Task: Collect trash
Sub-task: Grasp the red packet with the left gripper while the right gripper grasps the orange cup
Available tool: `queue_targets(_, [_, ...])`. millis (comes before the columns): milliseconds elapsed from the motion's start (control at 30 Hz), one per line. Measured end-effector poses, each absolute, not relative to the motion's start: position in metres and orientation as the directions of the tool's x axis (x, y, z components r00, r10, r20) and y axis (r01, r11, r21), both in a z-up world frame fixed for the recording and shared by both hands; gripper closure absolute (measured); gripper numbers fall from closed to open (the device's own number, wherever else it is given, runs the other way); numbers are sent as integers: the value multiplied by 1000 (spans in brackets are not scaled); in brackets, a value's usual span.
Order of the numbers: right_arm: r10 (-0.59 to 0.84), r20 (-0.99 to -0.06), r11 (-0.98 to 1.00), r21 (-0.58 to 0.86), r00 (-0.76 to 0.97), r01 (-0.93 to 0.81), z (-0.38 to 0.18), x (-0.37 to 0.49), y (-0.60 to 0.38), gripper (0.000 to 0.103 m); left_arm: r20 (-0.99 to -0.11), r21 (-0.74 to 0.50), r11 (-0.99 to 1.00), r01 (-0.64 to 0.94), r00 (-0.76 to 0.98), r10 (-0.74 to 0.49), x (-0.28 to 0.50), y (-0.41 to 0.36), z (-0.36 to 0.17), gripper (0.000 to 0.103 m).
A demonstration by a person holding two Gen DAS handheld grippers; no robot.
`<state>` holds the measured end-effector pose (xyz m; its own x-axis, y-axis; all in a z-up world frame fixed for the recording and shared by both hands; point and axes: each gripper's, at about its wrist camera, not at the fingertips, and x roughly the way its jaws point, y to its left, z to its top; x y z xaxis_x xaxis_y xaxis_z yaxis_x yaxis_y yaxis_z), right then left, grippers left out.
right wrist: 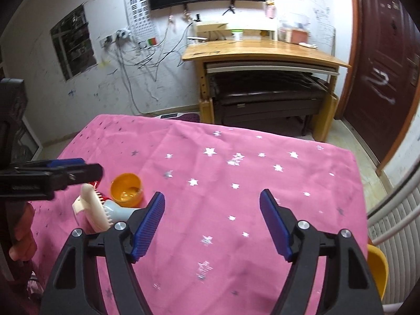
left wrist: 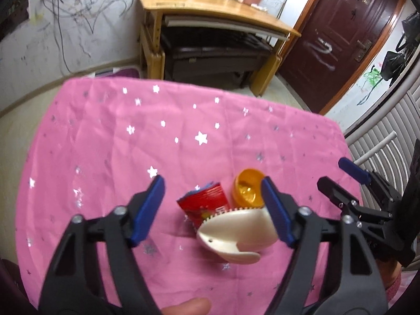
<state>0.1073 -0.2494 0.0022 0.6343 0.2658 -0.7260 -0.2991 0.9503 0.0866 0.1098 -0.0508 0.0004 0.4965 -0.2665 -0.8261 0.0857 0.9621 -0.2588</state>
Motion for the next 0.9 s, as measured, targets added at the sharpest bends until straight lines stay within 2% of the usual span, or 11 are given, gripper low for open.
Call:
queue_targets(100, [269, -735, 945, 79, 622, -317, -1, 112, -237, 33, -828, -281, 956, 89, 481, -288, 109, -52, -5, 59])
queue_targets(133, [270, -738, 944, 76, 619, -321, -2, 114, -234, 33, -827, -278, 956, 91, 484, -287, 108, -52, -5, 71])
queue_targets(233, [275, -744, 939, 72, 609, -336, -5, 117, -226, 32, -827, -288, 954, 88, 480, -294, 108, -51, -4, 76])
queue_targets(500, [295, -759, 920, 63, 581, -386, -13, 127, -203, 32, -815, -278, 959, 56, 515, -266, 101, -33, 1, 81])
queue_targets(900, [328, -810, 876, 68, 486, -477, -29, 138, -153, 32, -796, -297, 955, 15, 548, -256, 87, 1, 10, 81])
